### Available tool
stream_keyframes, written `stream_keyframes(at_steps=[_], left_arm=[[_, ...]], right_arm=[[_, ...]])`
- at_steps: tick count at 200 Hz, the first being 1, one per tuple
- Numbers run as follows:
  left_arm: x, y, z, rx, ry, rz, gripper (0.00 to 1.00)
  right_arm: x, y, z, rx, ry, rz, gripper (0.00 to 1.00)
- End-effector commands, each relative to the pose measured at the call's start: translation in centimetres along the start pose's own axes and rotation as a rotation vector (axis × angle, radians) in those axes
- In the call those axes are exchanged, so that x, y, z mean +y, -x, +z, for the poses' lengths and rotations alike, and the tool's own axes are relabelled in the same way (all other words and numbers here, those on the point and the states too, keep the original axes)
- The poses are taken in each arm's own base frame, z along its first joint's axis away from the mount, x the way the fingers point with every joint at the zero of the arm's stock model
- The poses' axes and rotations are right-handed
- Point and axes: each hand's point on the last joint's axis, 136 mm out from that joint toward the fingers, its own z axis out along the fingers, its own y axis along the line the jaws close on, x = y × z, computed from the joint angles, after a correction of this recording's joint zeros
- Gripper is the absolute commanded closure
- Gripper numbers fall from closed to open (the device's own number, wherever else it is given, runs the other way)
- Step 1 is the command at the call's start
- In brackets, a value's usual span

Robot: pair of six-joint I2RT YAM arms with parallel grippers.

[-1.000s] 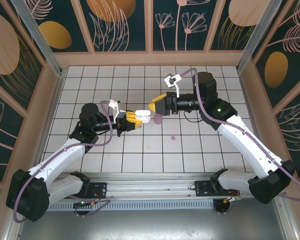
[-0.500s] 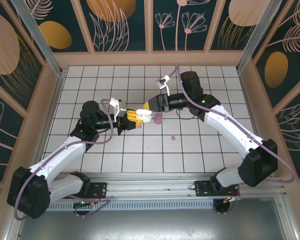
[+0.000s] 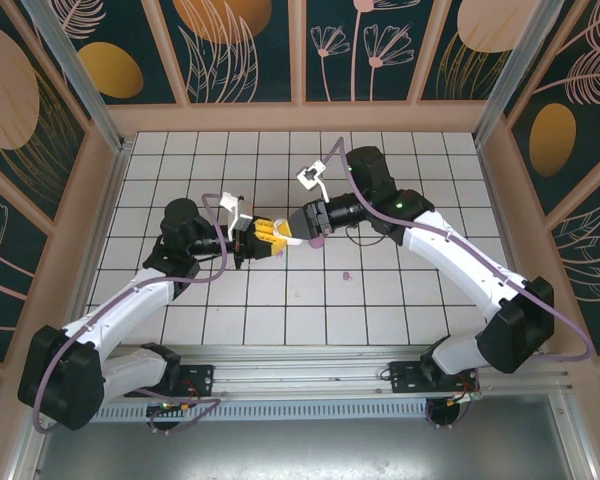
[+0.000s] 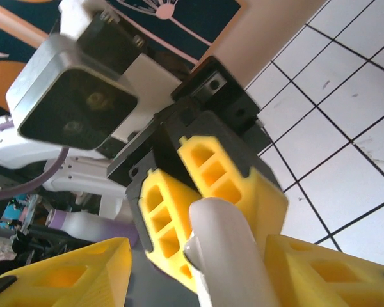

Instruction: Insert the wireless bluetooth earbuds into the charging case

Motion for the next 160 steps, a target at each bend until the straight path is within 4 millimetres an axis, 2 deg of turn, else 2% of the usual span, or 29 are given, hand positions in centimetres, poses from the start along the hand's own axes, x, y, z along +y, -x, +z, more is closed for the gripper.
stream_keyframes(at_steps=[1, 58, 92, 127, 160], left_arm=[[1.2, 1.1, -0.2, -0.025, 0.032, -0.015, 1.0], [1.4, 0.8, -0.2, -0.02, 0.033, -0.048, 1.0], [1.3, 1.3, -0.3, -0.029, 0.028, -0.049, 1.0], [0.8, 1.7, -0.4, -0.033, 0.016, -0.06, 1.0], [0.3, 2.2, -0.5, -0.042, -0.002, -0.078, 1.0]], right_arm=[[4.4, 0.0, -1.1, 0.001, 0.064, -0.117, 0.43], [5.4, 0.3, -2.6, -0.049, 0.006, -0.194, 0.43], [3.6, -0.1, -2.7, -0.056, -0.076, -0.176, 0.43], [0.1, 1.1, -4.8, -0.197, -0.259, -0.15, 0.37], [0.4, 0.7, -4.5, -0.264, -0.169, -0.15, 0.36]])
